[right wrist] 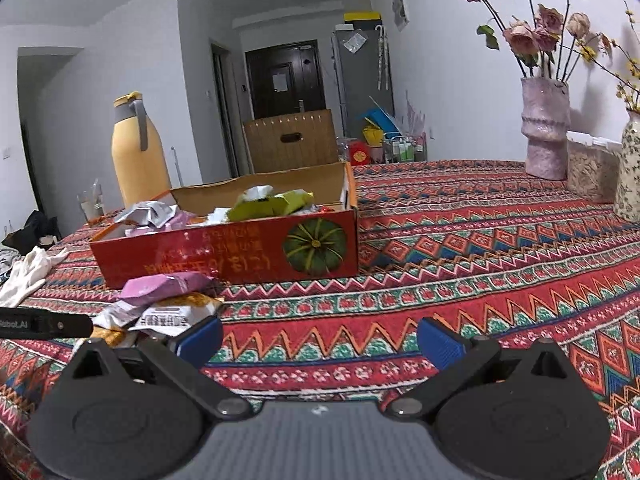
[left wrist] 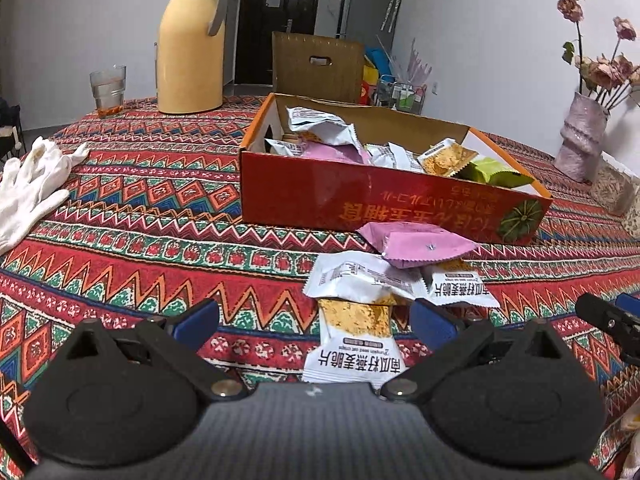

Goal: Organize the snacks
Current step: 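Grasp a pumpkin seed oat crisps packet with the left gripper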

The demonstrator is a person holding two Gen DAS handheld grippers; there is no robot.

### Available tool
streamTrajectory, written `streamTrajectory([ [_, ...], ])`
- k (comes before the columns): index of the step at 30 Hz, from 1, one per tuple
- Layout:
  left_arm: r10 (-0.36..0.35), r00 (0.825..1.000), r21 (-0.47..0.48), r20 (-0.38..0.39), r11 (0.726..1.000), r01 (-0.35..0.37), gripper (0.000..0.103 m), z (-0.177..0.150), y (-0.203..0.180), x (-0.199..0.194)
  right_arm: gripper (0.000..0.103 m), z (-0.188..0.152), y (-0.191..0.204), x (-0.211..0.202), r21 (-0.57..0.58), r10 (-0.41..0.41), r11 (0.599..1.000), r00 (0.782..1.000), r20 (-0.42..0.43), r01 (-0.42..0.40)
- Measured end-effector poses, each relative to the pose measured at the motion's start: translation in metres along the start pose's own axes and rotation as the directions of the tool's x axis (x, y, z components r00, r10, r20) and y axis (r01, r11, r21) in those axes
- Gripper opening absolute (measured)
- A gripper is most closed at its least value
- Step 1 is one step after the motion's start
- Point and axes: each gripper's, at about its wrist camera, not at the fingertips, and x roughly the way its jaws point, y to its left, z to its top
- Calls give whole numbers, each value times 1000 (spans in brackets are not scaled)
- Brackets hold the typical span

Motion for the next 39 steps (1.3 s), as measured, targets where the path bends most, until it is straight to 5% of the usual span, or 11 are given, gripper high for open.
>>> streamTrajectory([
  [16, 51, 996, 78, -75, 996, -45, 102, -3, -27, 20, 103, -3, -5, 3, 20, -6, 1000, 1000, 5, 6],
  [26, 40, 994, 103, -97, 994, -30, 49, -5, -39, 28, 103, -4, -6, 2, 28, 7, 1000, 1000, 7, -7],
  [39, -10, 998, 107, -61, 994, 17, 40, -5, -36, 12, 103, -4, 6, 1, 7, 13, 1000, 1000, 1, -13],
])
